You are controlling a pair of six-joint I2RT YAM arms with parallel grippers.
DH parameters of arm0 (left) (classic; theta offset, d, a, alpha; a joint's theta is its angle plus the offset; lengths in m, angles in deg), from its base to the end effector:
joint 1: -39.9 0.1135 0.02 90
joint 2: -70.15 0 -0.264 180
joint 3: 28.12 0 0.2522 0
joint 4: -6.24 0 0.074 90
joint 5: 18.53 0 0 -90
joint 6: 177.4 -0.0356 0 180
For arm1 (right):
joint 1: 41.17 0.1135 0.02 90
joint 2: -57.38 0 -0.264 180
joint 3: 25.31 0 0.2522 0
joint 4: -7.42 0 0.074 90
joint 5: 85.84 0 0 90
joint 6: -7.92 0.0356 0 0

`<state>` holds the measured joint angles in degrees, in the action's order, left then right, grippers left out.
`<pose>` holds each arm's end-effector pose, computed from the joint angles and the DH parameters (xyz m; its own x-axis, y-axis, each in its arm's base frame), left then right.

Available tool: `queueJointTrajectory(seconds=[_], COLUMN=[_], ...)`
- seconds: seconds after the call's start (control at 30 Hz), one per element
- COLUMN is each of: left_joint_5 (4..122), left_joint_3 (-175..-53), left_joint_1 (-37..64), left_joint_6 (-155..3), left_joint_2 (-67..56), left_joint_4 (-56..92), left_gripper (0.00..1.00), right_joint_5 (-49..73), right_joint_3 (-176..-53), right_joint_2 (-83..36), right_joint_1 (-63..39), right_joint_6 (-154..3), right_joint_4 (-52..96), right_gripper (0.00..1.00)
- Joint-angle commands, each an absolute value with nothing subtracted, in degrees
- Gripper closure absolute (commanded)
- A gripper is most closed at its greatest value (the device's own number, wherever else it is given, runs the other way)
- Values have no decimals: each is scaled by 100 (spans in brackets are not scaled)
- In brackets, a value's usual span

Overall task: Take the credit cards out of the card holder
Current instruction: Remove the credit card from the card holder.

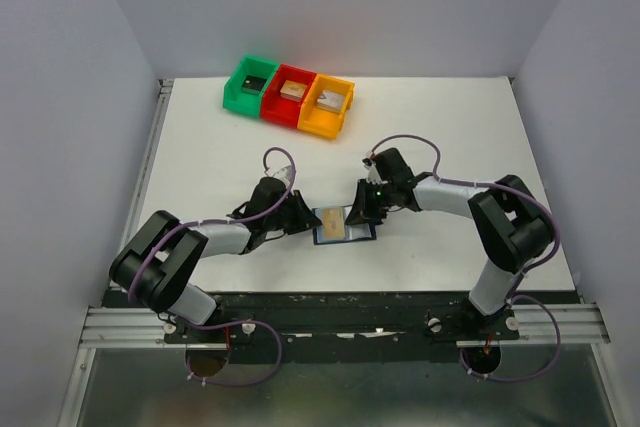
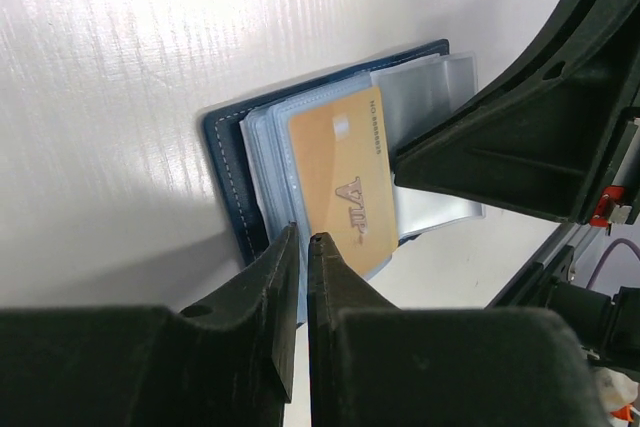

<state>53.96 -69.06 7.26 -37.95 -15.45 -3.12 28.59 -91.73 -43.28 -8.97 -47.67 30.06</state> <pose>0.2193 -0.1532 0.1371 -0.8643 -0.3069 -0.3985 0.0991 0.6728 -0.7332 0.2760 0.1912 0.1419 -0.9669 -0.0009 -0.2550 -0.1575 0.7885 0.5945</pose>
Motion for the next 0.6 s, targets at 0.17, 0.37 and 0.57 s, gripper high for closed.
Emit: queueJointTrajectory(seconds=[0.17, 0.37, 0.57], left_joint_5=[5706, 5732, 5829], left_joint_3=[-6939, -6957, -6992], left_joint_1=[703, 703, 712], left_joint_6=[-3958, -3967, -4011], left_joint_2=[-1466, -1484, -1159], left_joint_4=[-40, -4, 136], left_gripper=[81, 81, 81], right_joint_5=[3334, 3317, 3001], right_joint_3=[-8723, -8644, -8583], right_joint_2=[-4343, -4211, -3956], right_joint_1=[-1103, -1120, -1129], right_joint_6=[-4288, -4174, -4104], right_joint_4=[2179, 2179, 2285], right_gripper=[73, 66, 62])
